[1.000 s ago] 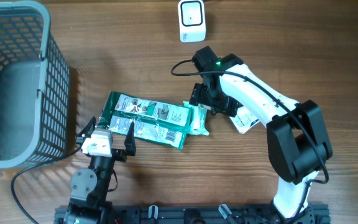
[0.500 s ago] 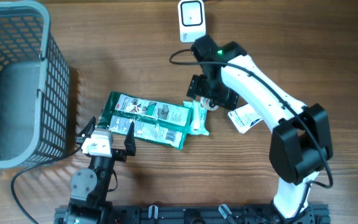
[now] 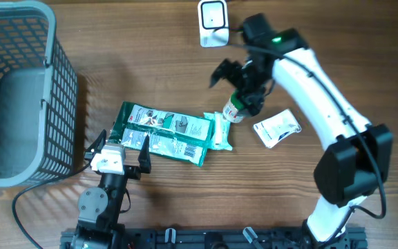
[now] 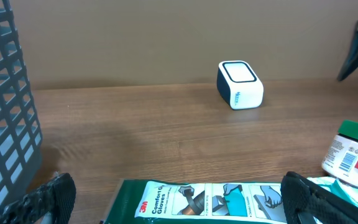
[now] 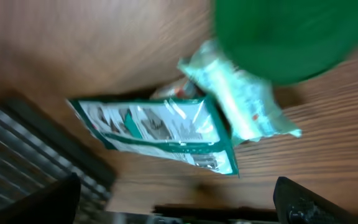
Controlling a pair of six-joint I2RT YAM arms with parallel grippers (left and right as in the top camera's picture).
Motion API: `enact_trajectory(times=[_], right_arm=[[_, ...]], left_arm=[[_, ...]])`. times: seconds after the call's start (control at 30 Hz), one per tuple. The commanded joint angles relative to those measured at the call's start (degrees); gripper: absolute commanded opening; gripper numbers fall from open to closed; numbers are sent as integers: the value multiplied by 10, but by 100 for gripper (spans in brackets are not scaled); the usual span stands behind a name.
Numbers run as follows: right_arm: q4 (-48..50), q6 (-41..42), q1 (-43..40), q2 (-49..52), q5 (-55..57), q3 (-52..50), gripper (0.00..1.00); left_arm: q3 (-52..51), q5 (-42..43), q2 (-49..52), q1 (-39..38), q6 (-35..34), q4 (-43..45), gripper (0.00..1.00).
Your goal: Scan the item barcode
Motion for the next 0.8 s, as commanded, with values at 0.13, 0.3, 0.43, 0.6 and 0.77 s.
enact_trajectory(times=[0.13,0.3,0.43,0.6,0.77], right_arm=[[-10,-74,-68,32,-39,1,99],[-11,-121,-79,100,-73,1,100],[-1,-121,-82,156,-73,1,100],[3,-146,-77,175,-77,0,99],[15,-151,-75,175,-68,-12,92]], left_arm=[[-3,-5,-3,-4,-8,2,100],[-3,-5,-3,-4,-8,2,100],[-3,-5,-3,-4,-8,2,100],[-3,-5,-3,-4,-8,2,100],[-3,-5,-3,-4,-8,2,100]])
